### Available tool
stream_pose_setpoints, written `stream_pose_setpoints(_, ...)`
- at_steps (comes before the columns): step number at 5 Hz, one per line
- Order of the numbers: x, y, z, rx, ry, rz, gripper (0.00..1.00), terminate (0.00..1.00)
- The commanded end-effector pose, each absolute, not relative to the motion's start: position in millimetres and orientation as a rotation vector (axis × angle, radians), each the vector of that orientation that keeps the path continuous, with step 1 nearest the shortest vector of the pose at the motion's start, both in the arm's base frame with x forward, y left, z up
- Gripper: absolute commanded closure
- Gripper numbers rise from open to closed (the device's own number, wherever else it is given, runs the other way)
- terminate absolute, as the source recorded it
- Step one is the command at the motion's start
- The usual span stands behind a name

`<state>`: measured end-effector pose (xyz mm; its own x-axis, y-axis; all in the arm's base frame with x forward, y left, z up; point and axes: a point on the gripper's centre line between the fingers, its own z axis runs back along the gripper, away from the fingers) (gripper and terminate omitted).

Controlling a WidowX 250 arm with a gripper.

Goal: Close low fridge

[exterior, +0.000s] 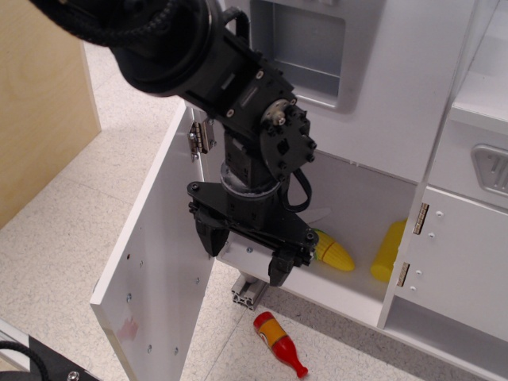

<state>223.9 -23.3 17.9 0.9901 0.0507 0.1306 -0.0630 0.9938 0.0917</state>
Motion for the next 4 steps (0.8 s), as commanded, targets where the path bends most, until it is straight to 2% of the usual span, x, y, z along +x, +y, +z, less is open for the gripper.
stream_pose_setpoints(1,223.9,-23.3,17.9,0.096,-0.129,0.057,0.0,0.0)
stream_pose_setpoints(2,245.2,8.9,30.3,0.067,-0.184,0.063,0.0,0.0)
stream_pose_setpoints(4,274.4,69.5,55.1,0.13,-0.253,0.176,0.0,0.0)
